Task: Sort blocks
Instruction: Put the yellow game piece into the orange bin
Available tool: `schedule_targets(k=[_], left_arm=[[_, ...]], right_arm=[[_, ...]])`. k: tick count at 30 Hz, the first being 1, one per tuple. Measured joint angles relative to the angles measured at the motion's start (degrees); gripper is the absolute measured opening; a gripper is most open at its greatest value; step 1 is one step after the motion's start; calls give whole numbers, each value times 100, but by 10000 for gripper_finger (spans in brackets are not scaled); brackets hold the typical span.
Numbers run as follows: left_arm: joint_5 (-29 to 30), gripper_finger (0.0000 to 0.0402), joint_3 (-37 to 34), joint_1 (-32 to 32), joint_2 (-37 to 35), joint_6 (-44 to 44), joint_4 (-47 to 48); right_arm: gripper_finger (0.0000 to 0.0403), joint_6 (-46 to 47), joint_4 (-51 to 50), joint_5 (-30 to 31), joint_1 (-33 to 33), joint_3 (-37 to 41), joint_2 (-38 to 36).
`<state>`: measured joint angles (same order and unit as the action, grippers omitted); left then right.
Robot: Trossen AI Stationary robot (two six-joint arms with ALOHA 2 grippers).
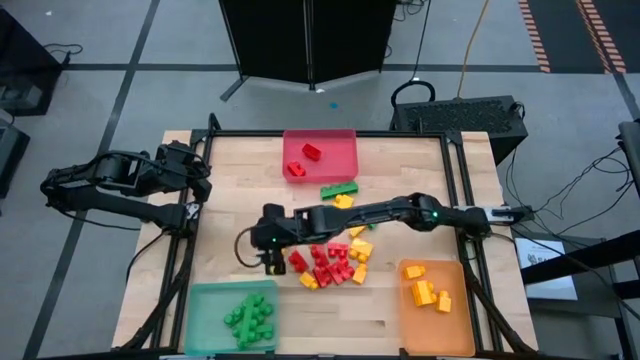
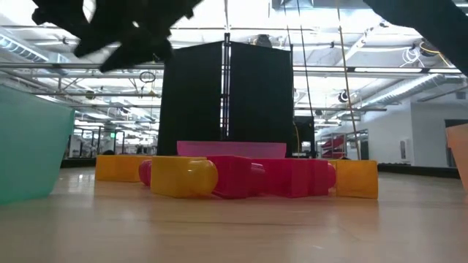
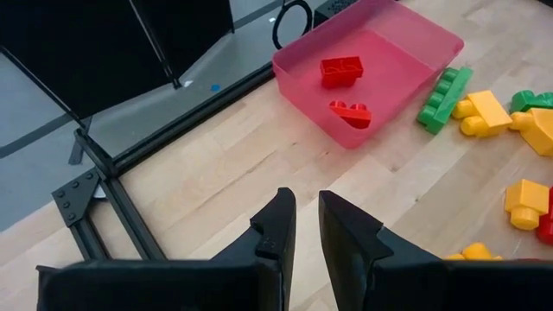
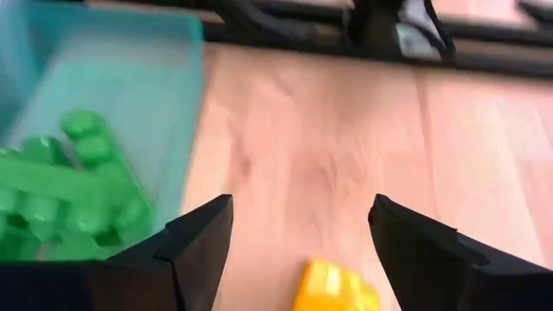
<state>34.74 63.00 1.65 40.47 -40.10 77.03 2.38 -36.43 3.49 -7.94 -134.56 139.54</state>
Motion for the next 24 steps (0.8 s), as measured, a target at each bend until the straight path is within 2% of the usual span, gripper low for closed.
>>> schedule_targets(k=[4,16,24], left_arm=[[0,59,0,-2,0,0,3],[4,59,0,-2,0,46,3],[11,59,0,-2,0,48,3]], right_arm=[[263,223,-387,-26,154,-6,131],[263,1022,-709,77,273,4,865],[263,1029,-1062,322,273,-29,992]])
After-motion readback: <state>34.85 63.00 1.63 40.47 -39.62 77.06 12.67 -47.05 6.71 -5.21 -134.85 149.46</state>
